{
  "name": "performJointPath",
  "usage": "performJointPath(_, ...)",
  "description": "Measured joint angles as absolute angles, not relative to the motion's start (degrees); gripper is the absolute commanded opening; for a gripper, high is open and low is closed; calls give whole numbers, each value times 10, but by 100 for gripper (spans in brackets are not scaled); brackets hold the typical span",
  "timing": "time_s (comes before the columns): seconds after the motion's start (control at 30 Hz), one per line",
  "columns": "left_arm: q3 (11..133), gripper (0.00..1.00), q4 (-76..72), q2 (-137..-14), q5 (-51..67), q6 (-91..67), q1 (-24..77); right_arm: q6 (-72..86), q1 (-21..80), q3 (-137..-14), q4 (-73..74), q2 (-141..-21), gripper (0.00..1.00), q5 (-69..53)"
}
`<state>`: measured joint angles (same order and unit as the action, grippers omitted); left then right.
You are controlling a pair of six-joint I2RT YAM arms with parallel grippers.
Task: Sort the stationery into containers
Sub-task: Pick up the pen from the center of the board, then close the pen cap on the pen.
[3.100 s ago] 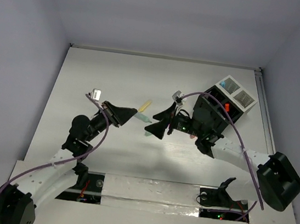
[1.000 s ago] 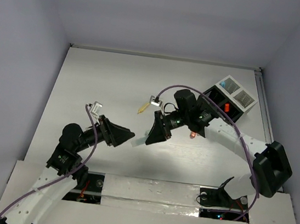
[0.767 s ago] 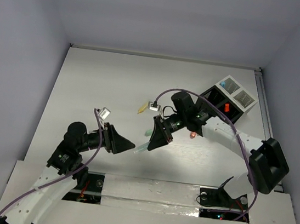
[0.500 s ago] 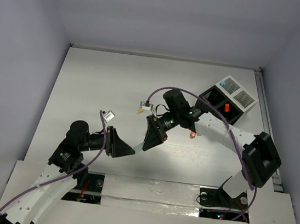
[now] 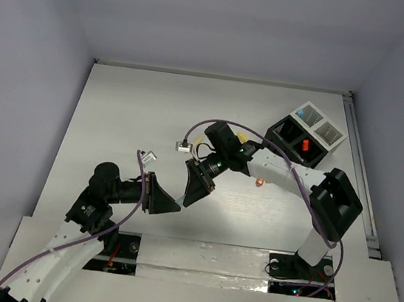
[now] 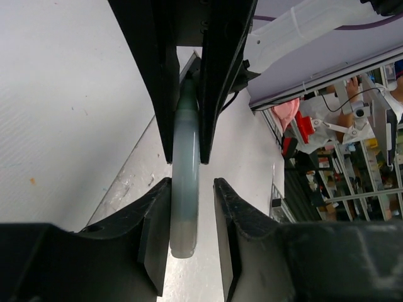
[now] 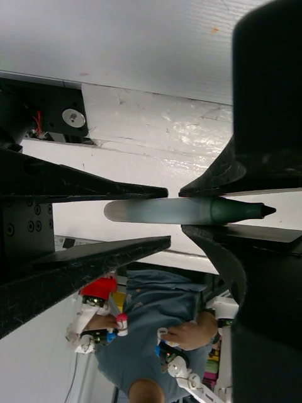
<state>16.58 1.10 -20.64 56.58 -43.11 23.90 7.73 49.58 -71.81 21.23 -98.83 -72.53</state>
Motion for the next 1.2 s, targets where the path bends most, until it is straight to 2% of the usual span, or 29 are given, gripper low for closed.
performJointPath(0.33, 169, 12, 53, -232, 571, -383, 239, 50, 496, -753, 242, -1020, 0, -731)
performJointPath(0.43, 171, 0, 60, -234, 571, -373, 239, 44, 496, -757, 252, -1025, 0, -733)
performJointPath(0.53, 179, 0, 69, -237, 569, -363, 239, 38, 496, -761, 257, -1025, 1, -733)
performJointPath(0.6, 185, 0, 76, -239, 564, -358, 239, 37, 496, -764, 258, -1025, 13, -732)
performJointPath(0.63, 188, 0, 81, -239, 560, -355, 239, 38, 496, -764, 257, -1025, 36, -729)
performJointPath(0.73, 199, 0, 94, -240, 533, -351, 239, 46, 496, -764, 253, -1022, 71, -701)
performJointPath(0.8, 204, 0, 91, -238, 506, -355, 239, 47, 496, -762, 250, -1014, 81, -673)
performJointPath(0.83, 205, 0, 88, -236, 491, -360, 239, 47, 496, -759, 248, -1005, 90, -655)
performJointPath(0.9, 204, 0, 80, -232, 465, -375, 239, 52, 496, -744, 239, -976, 95, -615)
performJointPath(1.03, 191, 0, 42, -219, 407, -413, 239, 76, 496, -703, 209, -888, 97, -521)
performJointPath(1.1, 180, 0, 24, -211, 378, -431, 239, 90, 495, -678, 185, -846, 91, -477)
performJointPath(1.17, 172, 0, 10, -204, 349, -444, 239, 107, 495, -651, 161, -809, 65, -429)
performJointPath(1.2, 169, 0, -1, -201, 335, -451, 239, 118, 495, -633, 142, -794, 41, -407)
